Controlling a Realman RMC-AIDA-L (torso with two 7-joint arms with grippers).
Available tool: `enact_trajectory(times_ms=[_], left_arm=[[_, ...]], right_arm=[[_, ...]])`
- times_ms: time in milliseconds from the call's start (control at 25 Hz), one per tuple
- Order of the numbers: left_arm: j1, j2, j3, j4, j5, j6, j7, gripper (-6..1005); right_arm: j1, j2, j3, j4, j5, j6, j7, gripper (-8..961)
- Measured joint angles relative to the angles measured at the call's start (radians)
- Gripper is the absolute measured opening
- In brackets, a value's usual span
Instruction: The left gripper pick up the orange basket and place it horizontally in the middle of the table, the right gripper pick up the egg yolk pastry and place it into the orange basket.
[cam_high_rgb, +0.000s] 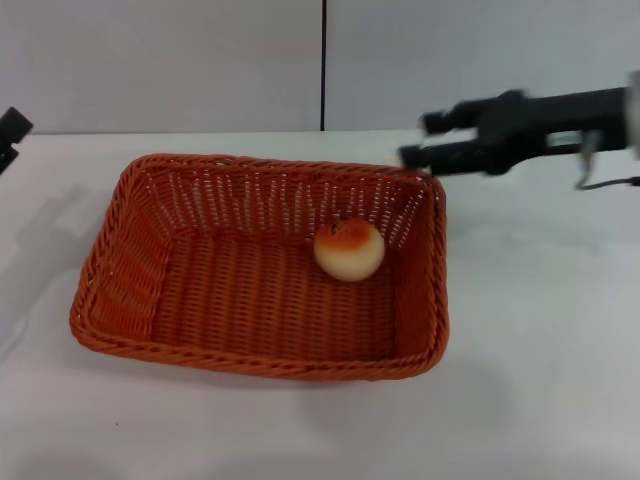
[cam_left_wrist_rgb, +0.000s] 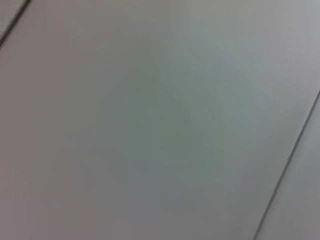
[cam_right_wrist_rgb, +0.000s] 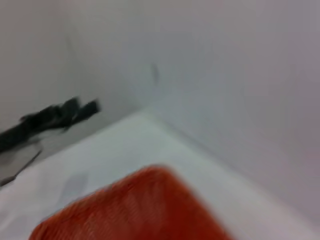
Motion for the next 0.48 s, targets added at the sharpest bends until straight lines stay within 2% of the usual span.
enact_trajectory(times_ms=[120,160,200,240,320,360,400,440,480], left_arm=[[0.009,0.002,-0.023,-0.06,-0.051,0.028,0.086,741],[0.015,0.001,-0.037,-0.08,-0.066,0.036,0.121,741],[0.024,0.0,-0.068,-0.115,-0.084,0.061,0.184,741],[0.026,0.0,-0.078,-0.128,-0.088,0.071,0.206,741],[0.031,0.0,-0.096,-0.155,-0.092,0.093,0.254,741],[0.031,0.0,-0.096,-0.155,-0.092,0.093,0.254,741],[0.038,0.0,-0.114,-0.181,-0.095,0.111,0.302,741],[0.038,0.0,-0.114,-0.181,-0.095,0.111,0.302,742],[0.049,-0.001,-0.123,-0.21,-0.096,0.119,0.37,742]], right_arm=[[-0.104,0.001,0.088,0.015,0.158,0.031,-0.194,643],[-0.132,0.001,0.123,0.047,0.221,0.045,-0.275,658],[-0.172,0.001,0.193,0.14,0.337,0.067,-0.431,672],[-0.172,0.001,0.193,0.14,0.337,0.067,-0.431,687],[-0.195,-0.007,0.27,0.283,0.481,0.075,-0.606,716],[-0.201,-0.022,0.303,0.38,0.564,0.074,-0.691,731],[-0.204,-0.048,0.331,0.526,0.697,0.07,-0.825,731],[-0.204,-0.048,0.331,0.526,0.697,0.07,-0.825,731],[-0.204,-0.061,0.34,0.604,0.768,0.066,-0.907,731]])
